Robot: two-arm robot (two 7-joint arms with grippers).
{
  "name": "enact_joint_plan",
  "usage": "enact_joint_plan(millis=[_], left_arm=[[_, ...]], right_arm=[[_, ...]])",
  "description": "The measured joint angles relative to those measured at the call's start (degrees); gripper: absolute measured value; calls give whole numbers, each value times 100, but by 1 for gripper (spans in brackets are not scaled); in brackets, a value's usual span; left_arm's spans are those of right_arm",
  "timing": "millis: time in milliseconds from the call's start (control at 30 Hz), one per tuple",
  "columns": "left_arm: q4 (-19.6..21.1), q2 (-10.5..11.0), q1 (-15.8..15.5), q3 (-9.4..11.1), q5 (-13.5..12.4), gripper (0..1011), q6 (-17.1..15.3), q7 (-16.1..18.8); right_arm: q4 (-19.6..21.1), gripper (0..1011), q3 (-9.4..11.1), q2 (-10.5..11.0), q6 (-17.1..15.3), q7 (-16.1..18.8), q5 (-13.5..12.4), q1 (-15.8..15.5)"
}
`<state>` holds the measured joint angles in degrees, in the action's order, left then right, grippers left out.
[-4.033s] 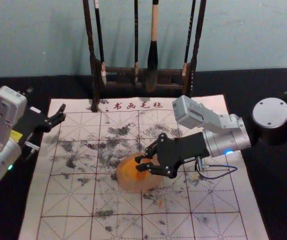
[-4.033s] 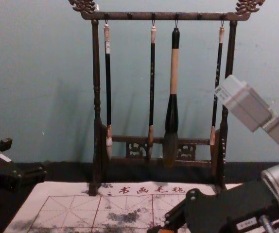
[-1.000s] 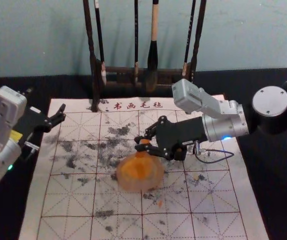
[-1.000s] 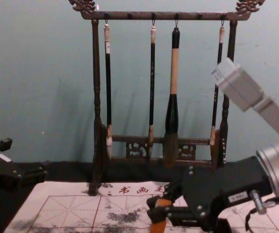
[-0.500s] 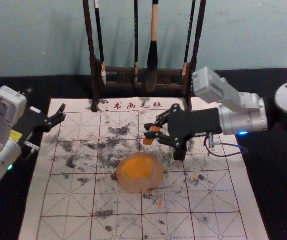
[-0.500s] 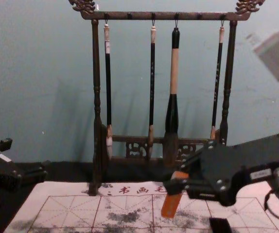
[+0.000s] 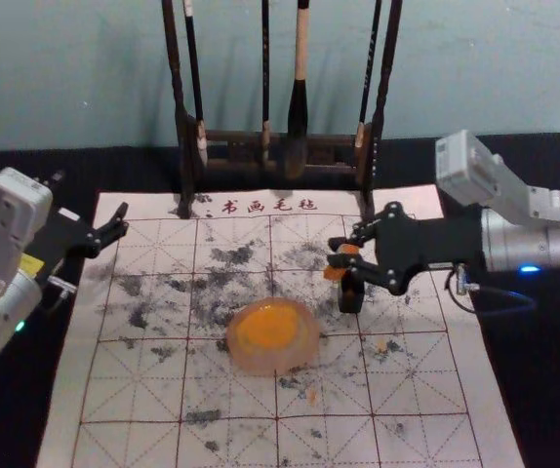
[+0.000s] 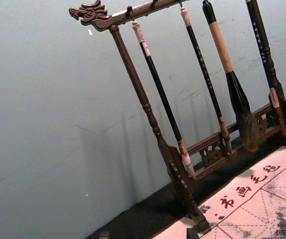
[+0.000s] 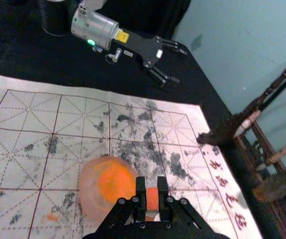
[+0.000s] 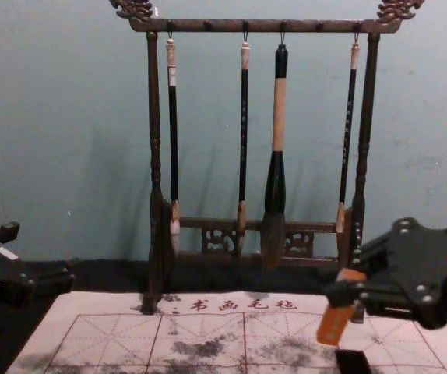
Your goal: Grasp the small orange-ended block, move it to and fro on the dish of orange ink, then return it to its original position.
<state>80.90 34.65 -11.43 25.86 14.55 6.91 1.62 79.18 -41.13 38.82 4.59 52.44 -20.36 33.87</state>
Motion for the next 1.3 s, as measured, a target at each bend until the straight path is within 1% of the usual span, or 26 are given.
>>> enact_joint_plan(millis=[167,300,433,600,833,1300], left_arm=[[0,0,0,0,0,1001,0,0],[0,0,0,0,0,1001,0,0],[0,0,0,0,0,1001,0,0],[0,0,0,0,0,1001,0,0],[0,0,0,0,0,1001,0,0],[0,0,0,0,0,1001,0,0]], right_arm=[[121,133,104,151,-76,-83,-10,-145],[131,133,133,188,-122,-104,1,-182],[56,133,148,185,-171,-114,58,-189],[-71,133,151,131,-190,-115,108,-167],[-323,133,139,-3,-207,-106,196,-98],[-596,133,96,-181,-205,-55,262,-1]])
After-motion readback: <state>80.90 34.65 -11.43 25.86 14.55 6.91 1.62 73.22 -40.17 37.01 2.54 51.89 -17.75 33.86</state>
